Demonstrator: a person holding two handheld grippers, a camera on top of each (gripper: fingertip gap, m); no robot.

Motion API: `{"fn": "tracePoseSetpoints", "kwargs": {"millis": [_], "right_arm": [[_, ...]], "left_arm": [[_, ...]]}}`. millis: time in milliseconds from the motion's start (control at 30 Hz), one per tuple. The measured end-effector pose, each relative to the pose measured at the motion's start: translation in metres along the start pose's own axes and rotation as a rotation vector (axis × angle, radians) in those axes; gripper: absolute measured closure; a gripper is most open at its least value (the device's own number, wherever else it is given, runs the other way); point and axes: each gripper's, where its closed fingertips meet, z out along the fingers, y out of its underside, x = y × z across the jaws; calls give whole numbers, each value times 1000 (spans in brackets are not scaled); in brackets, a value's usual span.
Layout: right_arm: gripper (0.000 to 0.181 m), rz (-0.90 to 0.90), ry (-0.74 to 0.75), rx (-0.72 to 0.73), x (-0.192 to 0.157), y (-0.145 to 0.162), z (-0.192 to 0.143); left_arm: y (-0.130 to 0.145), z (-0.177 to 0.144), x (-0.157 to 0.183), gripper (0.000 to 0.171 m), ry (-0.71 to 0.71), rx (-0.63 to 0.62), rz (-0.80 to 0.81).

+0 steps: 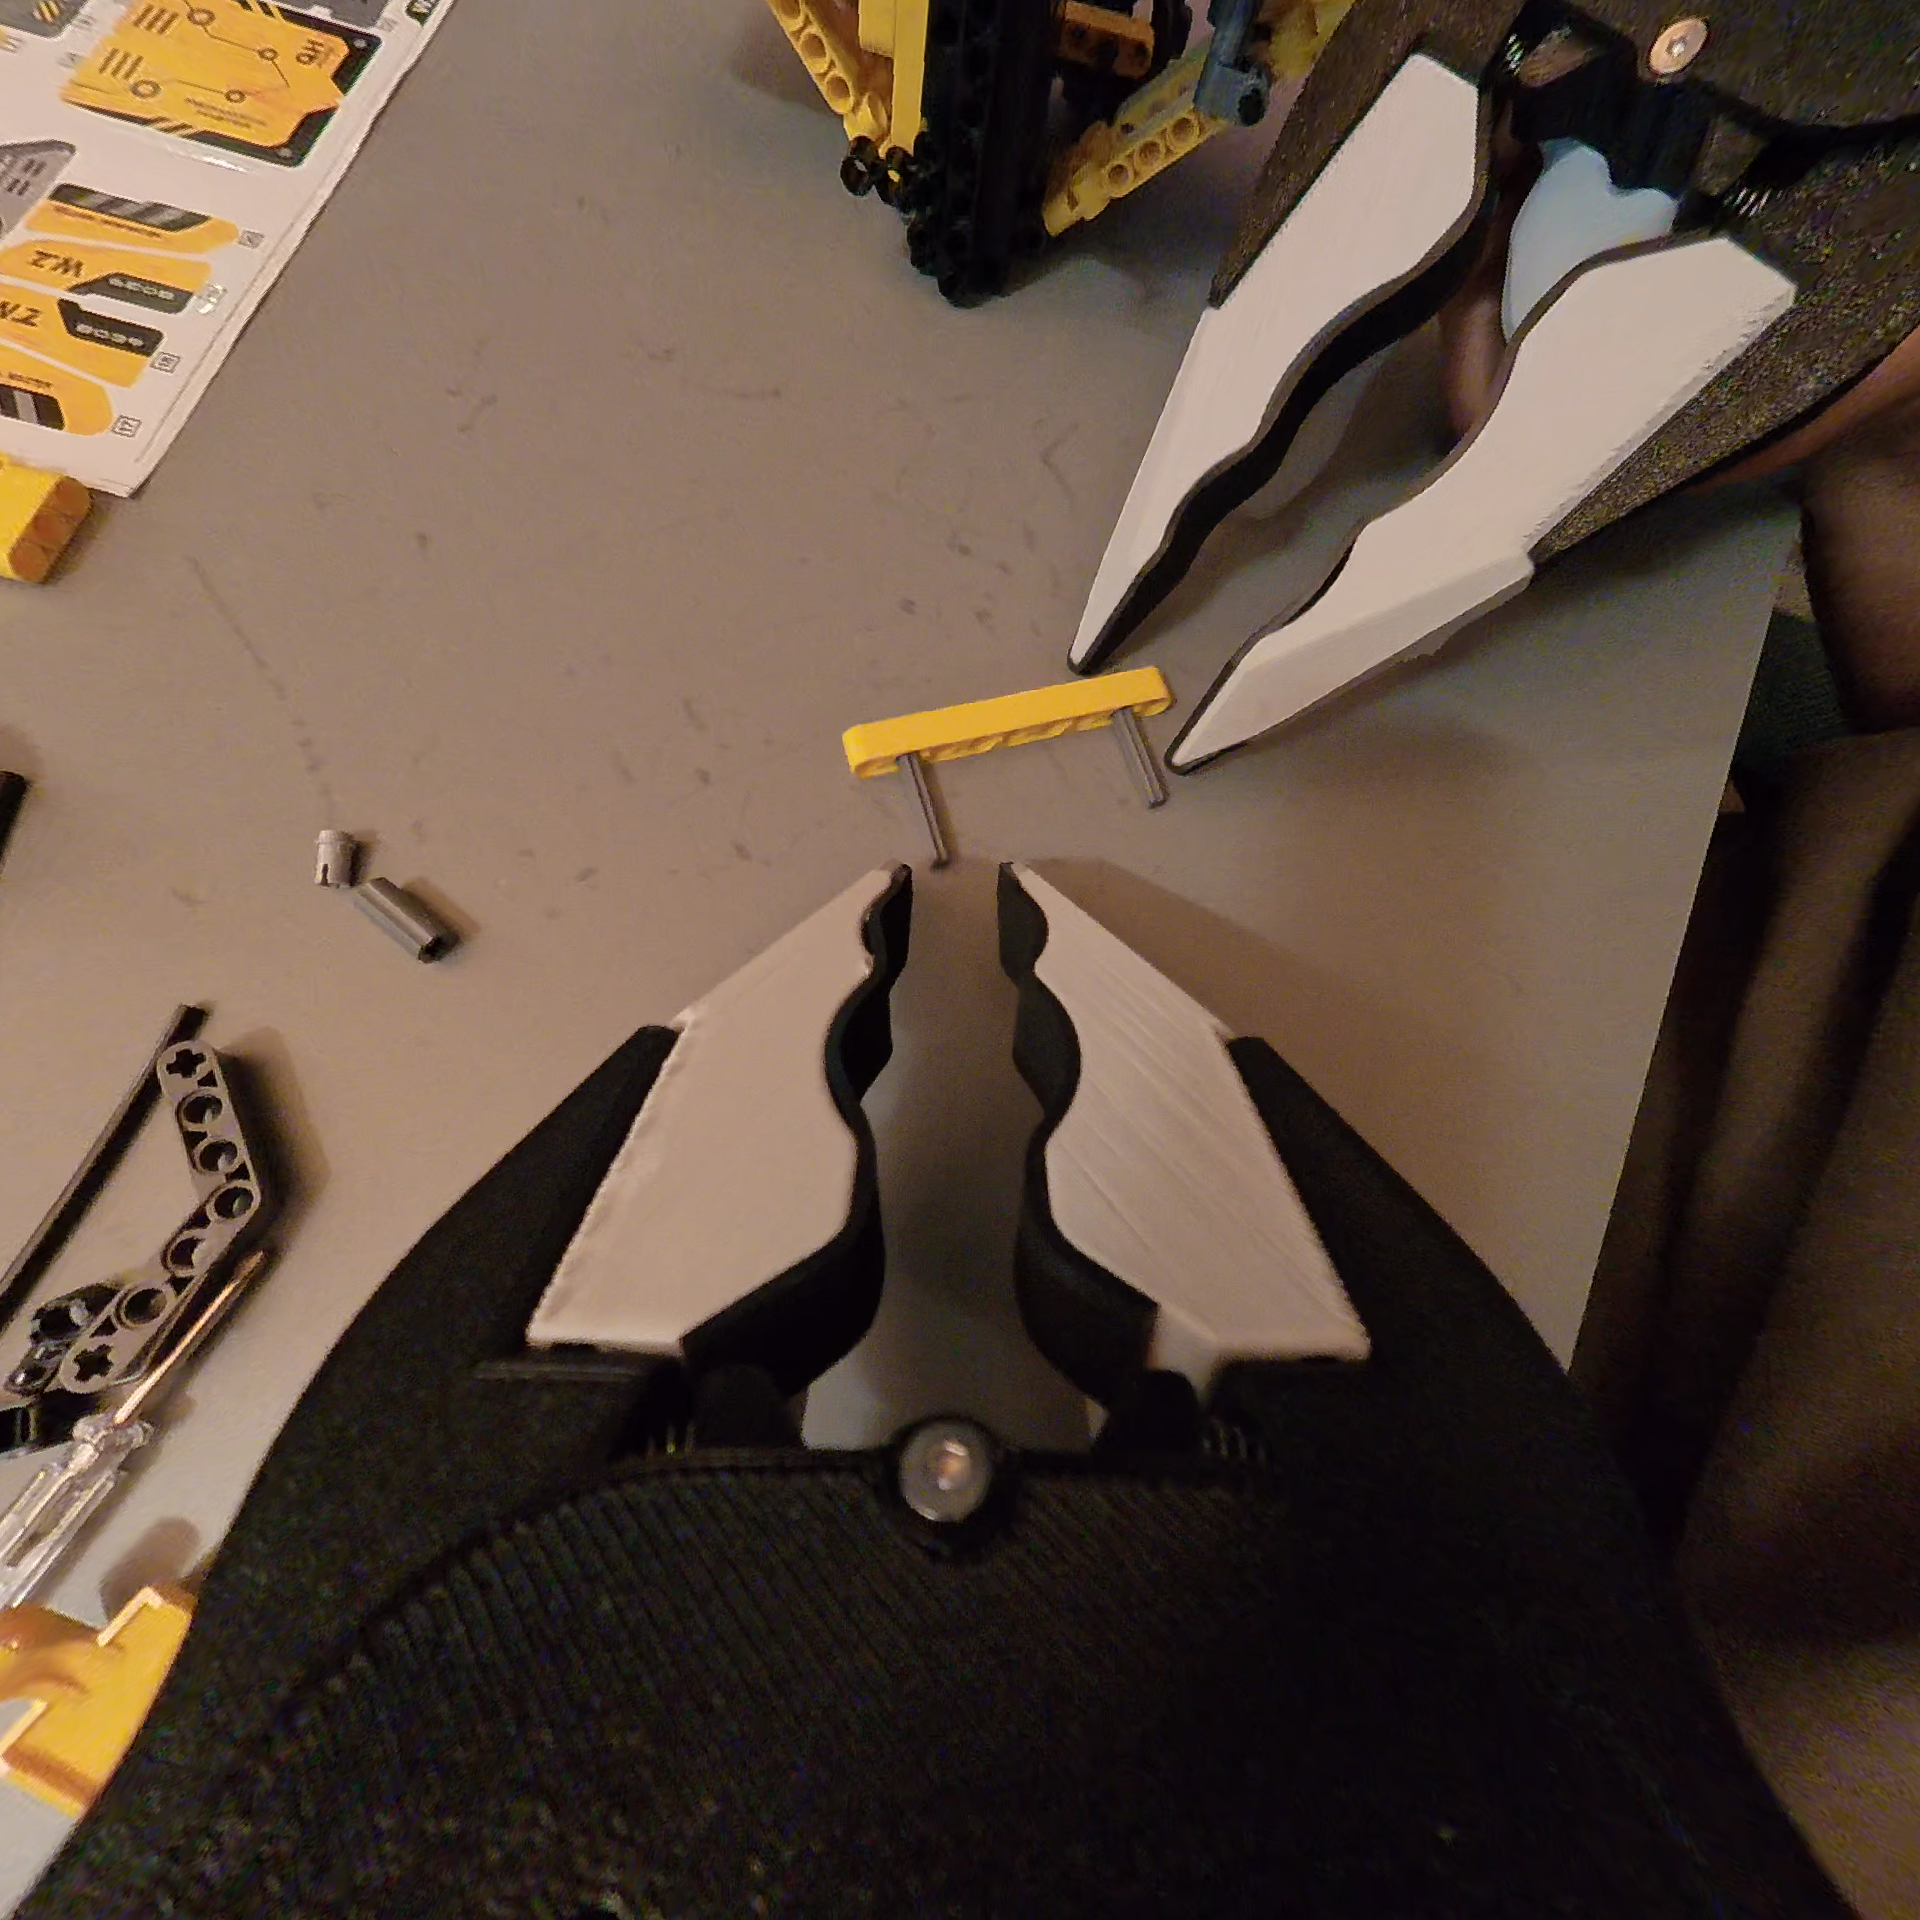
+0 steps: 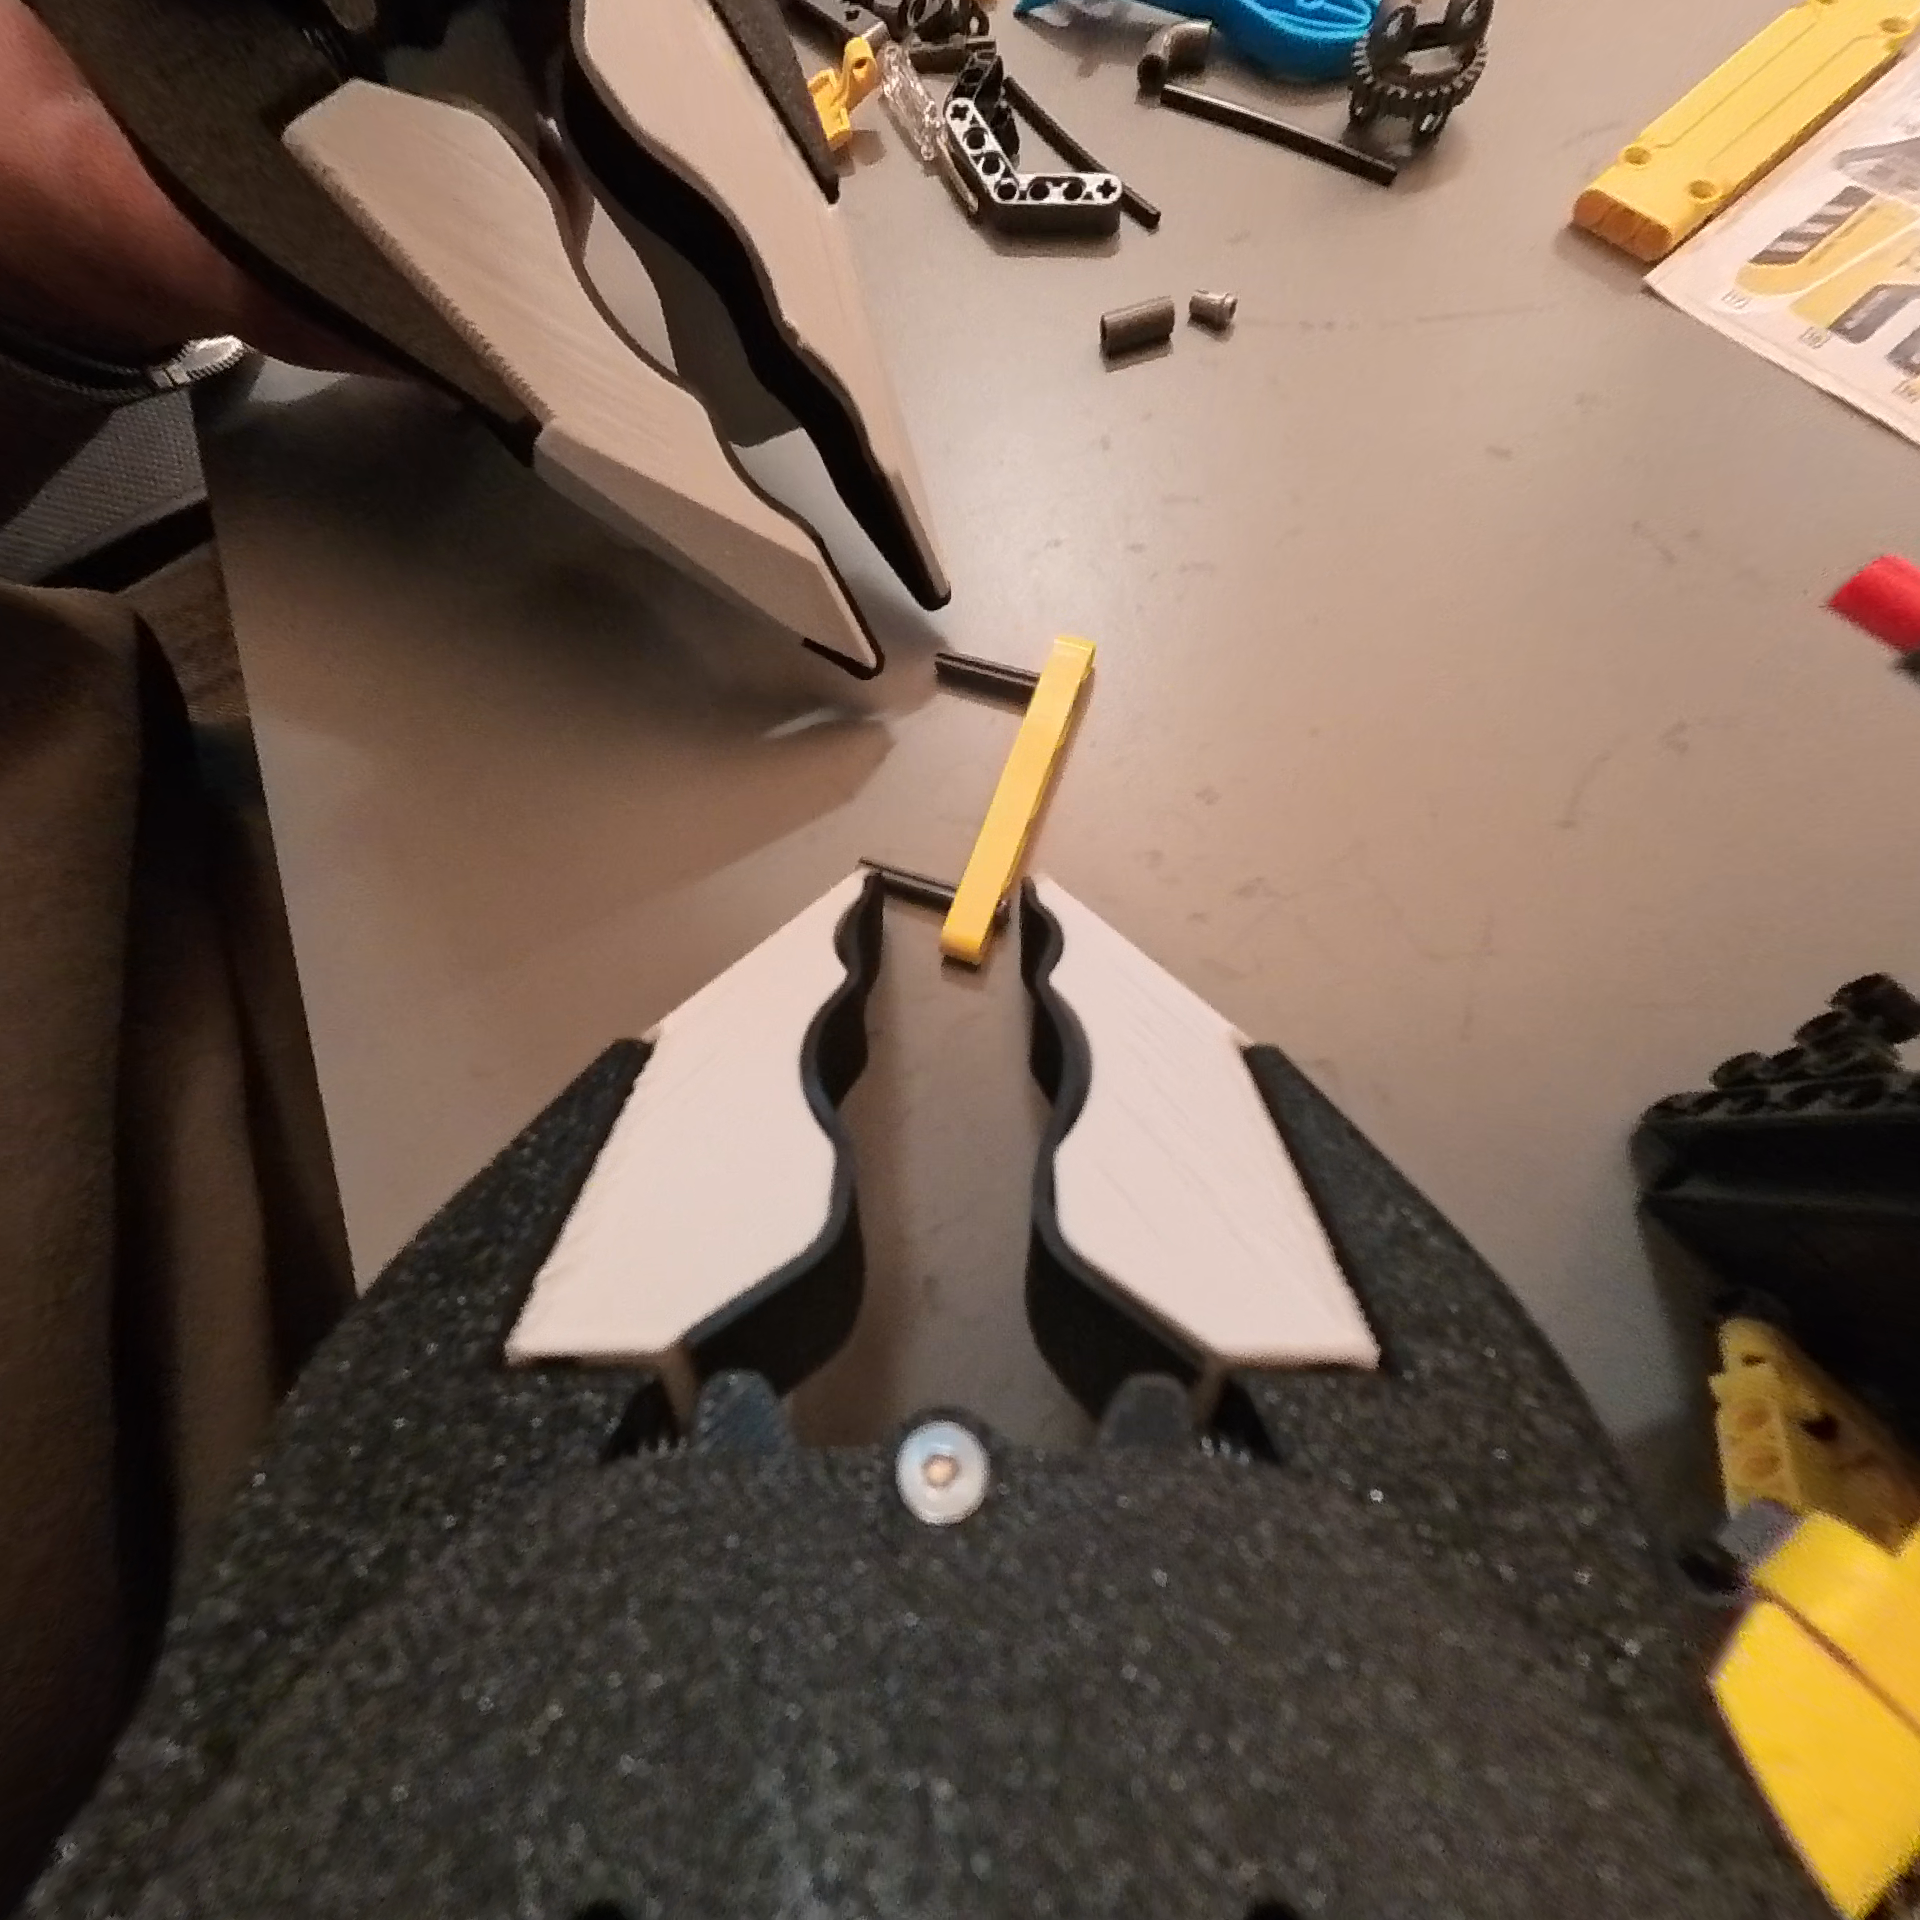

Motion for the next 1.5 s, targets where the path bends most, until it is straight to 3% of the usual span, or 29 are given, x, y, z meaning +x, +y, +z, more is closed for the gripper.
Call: {"fn": "tracePoseSetpoints", "kwargs": {"millis": [533,1233,1500], "right_arm": [[170,-29,71,-21,5,4,-1],[172,-58,94,-24,9,0,3],[172,-58,69,-24,7,0,3]], "left_arm": [[-1,0,0,156,-6,6,3],[-17,-8,-15,145,-14,59,40],[-21,14,-10,125,152,-19,215]]}}
